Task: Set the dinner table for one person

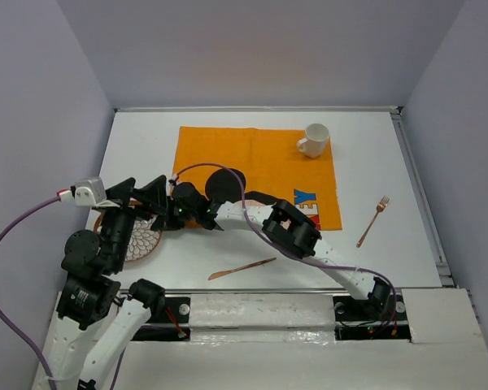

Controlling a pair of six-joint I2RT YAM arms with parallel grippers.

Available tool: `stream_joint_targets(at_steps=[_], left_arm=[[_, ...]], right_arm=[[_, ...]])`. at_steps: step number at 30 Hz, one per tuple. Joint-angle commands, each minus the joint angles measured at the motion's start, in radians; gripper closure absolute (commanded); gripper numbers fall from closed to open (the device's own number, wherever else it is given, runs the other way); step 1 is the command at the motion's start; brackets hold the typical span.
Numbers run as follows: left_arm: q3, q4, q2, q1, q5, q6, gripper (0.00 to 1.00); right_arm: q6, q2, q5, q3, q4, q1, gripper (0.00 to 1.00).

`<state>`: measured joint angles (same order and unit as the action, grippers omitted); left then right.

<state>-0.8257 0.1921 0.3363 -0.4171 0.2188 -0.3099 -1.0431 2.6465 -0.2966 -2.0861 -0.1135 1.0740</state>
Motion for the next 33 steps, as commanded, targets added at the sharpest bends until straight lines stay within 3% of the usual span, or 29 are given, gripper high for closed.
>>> stream_joint_targets(at_steps=[1,13,19,28,33], left_arm=[[-0.044,-0.039,0.024,0.006,0.014,0.035,0.01],[-0.159,-0.045,0.053,0.005,-0.048,0.074,0.01],[-0.188,-0.048,0.056,0.005,-0.087,0.057,0.01],[0.002,-0.143,0.030,0.005,-0.131,0.014,0.01],[0.135,-0.186,0.023,0.005,-0.167,-0.008,0.01]], right_arm=[[0.009,-0.105,-0.026,0.015,-0.097,0.012,1.00],[0.121,-0.475,0.131,0.329,-0.259,0.012,1.00],[0.112,-0.617,0.159,0.498,-0.343,-0.060,1.00],[0.040,-0.903,0.206,0.935,-0.465,-0.297,1.00],[0.018,-0.982,0.195,1.093,-0.469,-0.446,1.00]])
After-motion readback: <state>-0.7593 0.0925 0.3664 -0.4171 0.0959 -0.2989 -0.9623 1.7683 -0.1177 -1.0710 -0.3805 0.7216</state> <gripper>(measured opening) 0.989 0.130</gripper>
